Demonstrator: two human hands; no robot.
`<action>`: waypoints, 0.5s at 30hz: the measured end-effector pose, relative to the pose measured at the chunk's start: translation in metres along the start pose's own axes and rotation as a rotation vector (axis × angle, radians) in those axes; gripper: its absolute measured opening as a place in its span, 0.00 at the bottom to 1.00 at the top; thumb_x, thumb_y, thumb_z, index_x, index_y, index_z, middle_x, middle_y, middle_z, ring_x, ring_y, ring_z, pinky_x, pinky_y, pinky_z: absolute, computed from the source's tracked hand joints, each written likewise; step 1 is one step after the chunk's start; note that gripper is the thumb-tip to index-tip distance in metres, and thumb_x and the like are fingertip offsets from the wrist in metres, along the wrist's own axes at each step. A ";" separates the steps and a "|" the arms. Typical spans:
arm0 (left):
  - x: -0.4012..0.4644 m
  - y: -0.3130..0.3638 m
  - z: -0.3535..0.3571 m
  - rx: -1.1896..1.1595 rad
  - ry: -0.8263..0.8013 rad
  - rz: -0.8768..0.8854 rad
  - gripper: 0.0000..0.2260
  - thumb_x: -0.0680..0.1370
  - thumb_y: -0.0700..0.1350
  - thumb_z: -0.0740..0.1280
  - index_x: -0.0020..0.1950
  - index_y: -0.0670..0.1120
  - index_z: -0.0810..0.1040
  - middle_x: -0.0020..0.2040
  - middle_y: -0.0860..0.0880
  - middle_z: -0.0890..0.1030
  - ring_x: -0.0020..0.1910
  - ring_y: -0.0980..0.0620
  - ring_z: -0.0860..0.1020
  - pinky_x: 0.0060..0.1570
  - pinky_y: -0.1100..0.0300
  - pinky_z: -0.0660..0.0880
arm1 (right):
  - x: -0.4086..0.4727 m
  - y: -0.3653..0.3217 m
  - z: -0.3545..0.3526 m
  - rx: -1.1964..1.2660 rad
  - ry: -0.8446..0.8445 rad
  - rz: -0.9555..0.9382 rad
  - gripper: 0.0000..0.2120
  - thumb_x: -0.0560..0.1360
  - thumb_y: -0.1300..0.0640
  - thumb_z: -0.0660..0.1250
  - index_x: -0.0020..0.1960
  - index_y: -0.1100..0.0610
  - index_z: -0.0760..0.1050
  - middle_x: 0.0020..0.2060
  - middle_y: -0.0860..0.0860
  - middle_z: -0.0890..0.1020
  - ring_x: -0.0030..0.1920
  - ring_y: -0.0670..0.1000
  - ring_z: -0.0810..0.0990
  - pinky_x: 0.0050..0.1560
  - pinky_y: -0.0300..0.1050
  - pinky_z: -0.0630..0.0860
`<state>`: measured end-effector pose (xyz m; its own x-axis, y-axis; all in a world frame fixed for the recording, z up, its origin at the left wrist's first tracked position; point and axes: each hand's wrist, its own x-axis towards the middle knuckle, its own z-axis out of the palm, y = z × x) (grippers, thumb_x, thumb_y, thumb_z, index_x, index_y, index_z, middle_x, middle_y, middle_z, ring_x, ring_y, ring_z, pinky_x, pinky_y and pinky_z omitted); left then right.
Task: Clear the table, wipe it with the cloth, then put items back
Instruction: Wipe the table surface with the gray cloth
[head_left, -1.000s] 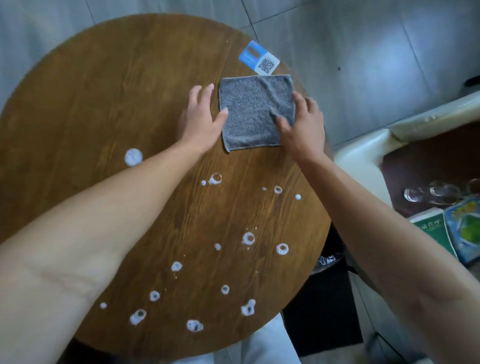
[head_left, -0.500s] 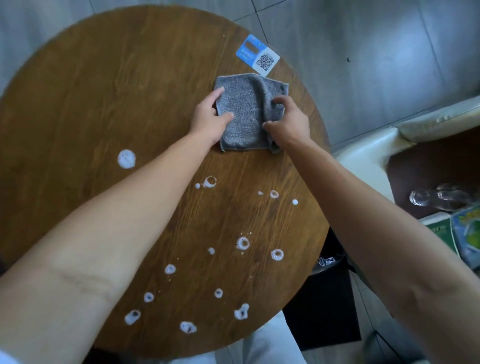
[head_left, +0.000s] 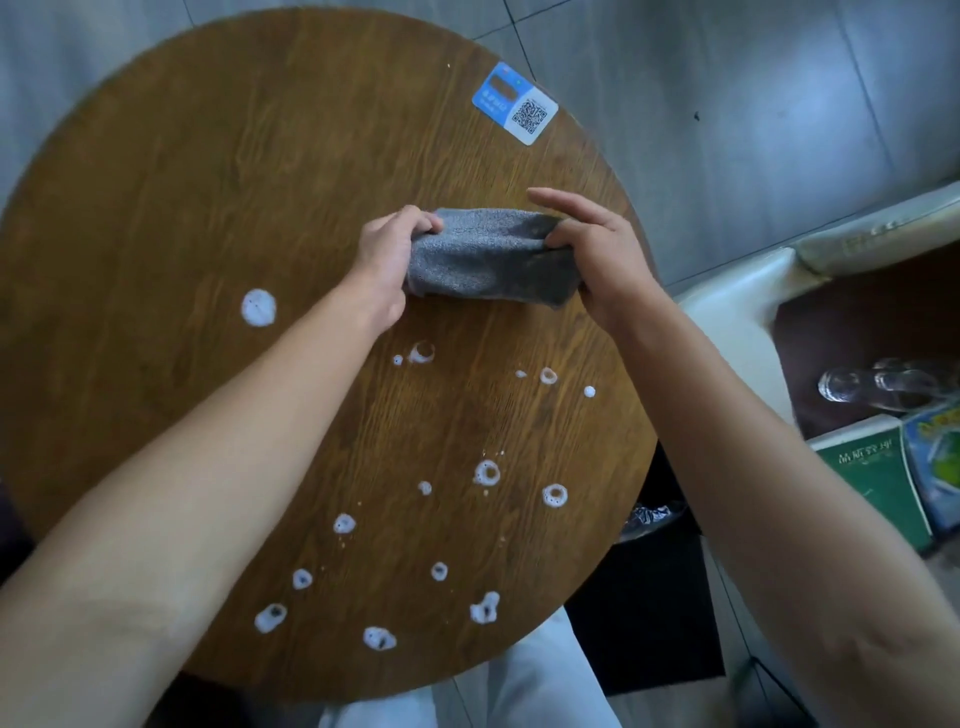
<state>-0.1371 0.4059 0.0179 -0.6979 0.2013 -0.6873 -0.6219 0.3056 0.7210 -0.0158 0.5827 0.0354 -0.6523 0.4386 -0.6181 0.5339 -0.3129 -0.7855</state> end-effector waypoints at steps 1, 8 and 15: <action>-0.006 0.002 -0.002 -0.049 -0.020 0.004 0.17 0.77 0.38 0.65 0.29 0.49 0.82 0.37 0.52 0.84 0.40 0.52 0.80 0.40 0.59 0.73 | -0.006 -0.001 0.000 0.060 0.004 0.017 0.22 0.73 0.67 0.64 0.58 0.48 0.86 0.58 0.43 0.82 0.63 0.47 0.76 0.67 0.45 0.76; -0.064 0.000 -0.025 -0.209 -0.191 -0.030 0.07 0.80 0.35 0.66 0.47 0.45 0.81 0.34 0.51 0.79 0.33 0.55 0.78 0.36 0.60 0.77 | -0.058 0.020 0.022 0.345 -0.144 0.186 0.18 0.79 0.61 0.63 0.64 0.46 0.82 0.60 0.55 0.83 0.44 0.52 0.85 0.41 0.47 0.84; -0.126 -0.020 -0.071 -0.327 -0.204 0.000 0.08 0.80 0.37 0.66 0.47 0.49 0.81 0.46 0.49 0.80 0.45 0.51 0.77 0.52 0.50 0.76 | -0.122 0.066 0.073 0.417 -0.383 0.408 0.20 0.84 0.44 0.61 0.74 0.44 0.72 0.41 0.52 0.83 0.26 0.48 0.75 0.24 0.39 0.71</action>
<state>-0.0617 0.3081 0.0965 -0.6333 0.3927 -0.6669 -0.7252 -0.0004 0.6885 0.0596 0.4476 0.0569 -0.6285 -0.0863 -0.7730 0.5753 -0.7204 -0.3873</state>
